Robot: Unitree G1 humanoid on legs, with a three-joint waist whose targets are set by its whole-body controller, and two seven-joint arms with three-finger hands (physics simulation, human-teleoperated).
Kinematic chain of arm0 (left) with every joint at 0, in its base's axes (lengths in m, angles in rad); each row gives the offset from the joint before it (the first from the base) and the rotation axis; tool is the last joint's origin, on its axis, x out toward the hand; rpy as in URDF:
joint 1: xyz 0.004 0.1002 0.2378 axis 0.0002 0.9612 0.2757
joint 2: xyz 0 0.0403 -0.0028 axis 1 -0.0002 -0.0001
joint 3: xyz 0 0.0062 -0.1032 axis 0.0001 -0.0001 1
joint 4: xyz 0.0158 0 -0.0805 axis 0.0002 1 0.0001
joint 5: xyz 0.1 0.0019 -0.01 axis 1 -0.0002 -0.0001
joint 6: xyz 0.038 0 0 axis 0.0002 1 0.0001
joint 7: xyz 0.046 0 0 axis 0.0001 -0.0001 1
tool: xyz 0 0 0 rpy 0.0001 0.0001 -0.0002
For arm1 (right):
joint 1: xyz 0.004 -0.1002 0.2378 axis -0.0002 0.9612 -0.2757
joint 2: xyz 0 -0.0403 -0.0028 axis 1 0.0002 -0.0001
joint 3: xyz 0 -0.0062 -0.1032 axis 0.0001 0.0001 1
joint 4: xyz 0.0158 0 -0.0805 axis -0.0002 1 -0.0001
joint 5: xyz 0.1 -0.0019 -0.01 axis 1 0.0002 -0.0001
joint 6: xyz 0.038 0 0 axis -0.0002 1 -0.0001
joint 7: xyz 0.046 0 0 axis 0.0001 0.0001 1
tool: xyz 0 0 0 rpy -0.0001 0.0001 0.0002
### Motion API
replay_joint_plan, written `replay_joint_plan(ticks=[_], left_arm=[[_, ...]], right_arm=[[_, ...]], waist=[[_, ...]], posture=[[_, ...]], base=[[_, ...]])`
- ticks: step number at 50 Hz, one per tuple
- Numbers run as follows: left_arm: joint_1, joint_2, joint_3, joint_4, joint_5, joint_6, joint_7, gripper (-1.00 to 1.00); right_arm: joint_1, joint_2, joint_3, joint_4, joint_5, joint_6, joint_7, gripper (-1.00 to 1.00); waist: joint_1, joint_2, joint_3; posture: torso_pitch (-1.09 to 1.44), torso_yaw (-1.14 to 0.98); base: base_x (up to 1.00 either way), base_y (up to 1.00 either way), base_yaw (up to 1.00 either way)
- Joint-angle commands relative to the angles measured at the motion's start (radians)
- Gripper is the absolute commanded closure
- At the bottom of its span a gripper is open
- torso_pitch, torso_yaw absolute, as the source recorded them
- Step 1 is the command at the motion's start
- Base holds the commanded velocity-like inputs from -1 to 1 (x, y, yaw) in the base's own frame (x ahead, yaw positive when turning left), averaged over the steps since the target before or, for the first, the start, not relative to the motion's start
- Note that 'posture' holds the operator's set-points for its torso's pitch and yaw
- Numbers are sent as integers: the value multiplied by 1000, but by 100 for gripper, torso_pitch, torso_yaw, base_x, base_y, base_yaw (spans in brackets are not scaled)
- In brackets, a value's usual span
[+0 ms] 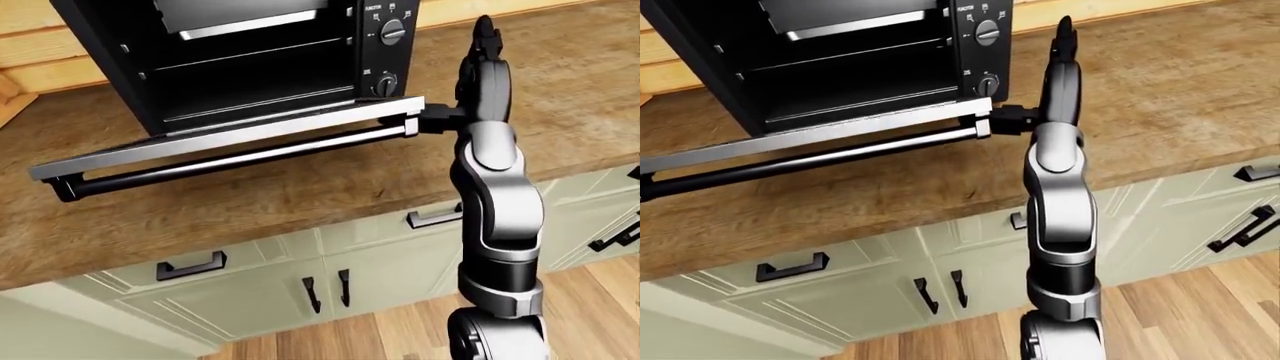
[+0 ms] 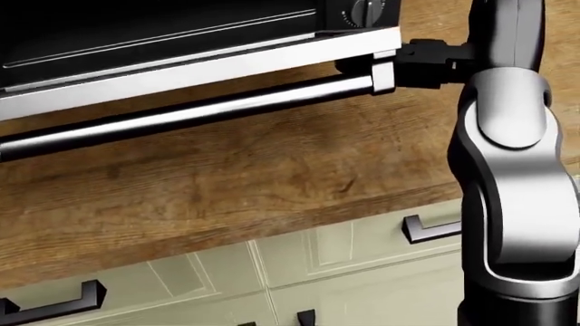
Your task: Close the toaster oven door.
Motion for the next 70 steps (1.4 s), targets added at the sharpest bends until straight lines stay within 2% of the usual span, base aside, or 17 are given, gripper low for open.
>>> replay_joint_plan(ticks=[1, 16, 25, 35, 45, 50, 59, 60, 63, 68, 70], left_arm=[[-19, 28, 17, -33, -2, -24, -1, -100], [-19, 26, 17, -50, -12, -12, -1, -100], [-19, 27, 19, -46, -14, -13, -3, -100], [-19, 28, 21, -54, -21, -6, 1, -100], [-17, -2, -2, -73, -12, -2, 1, -100], [-15, -30, -23, -96, 1, 19, -5, -100], [-24, -122, -89, -210, 5, 132, -27, -100], [-22, -175, -152, -295, -10, 190, -1, -100], [-29, -220, -163, -354, 2, 241, -7, -100], [-45, -285, -171, -433, -46, 319, -20, -100], [-30, -312, -202, -474, -35, 333, -30, -100]], right_arm=[[-68, 20, 75, -44, 58, -71, 29, -100], [-226, 19, 70, 192, 71, -190, -126, -100], [-300, 13, 68, 308, 89, -251, -194, -100], [-422, -40, 35, 506, 89, -360, -331, -100], [-550, -88, 27, 815, 95, -538, -384, -100], [-601, -114, 21, 949, 89, -607, -405, -100], [-642, -125, 19, 983, 92, -623, -425, -100], [-663, -130, 14, 996, 95, -625, -433, -100], [-667, -134, 17, 1005, 97, -631, -437, -100], [-673, -135, 18, 1014, 100, -635, -443, -100], [-675, -134, 20, 1013, 99, -635, -444, -100]], waist=[[16, -7, -30], [15, 1, -28], [30, -9, -31], [39, -16, -35], [44, -18, -36], [46, -19, -37], [54, -25, -38], [54, -26, -38], [56, -29, -39], [56, -35, -41], [56, -37, -40]], posture=[[0, 0], [0, 0], [0, 0], [0, 0], [0, 0], [0, 0], [0, 0], [0, 0], [0, 0], [0, 0], [0, 0]], base=[[0, 0, 0], [0, 0, 0], [0, 0, 0], [0, 0, 0], [0, 0, 0], [0, 0, 0], [0, 0, 0], [0, 0, 0], [0, 0, 0], [0, 0, 0], [0, 0, 0]])
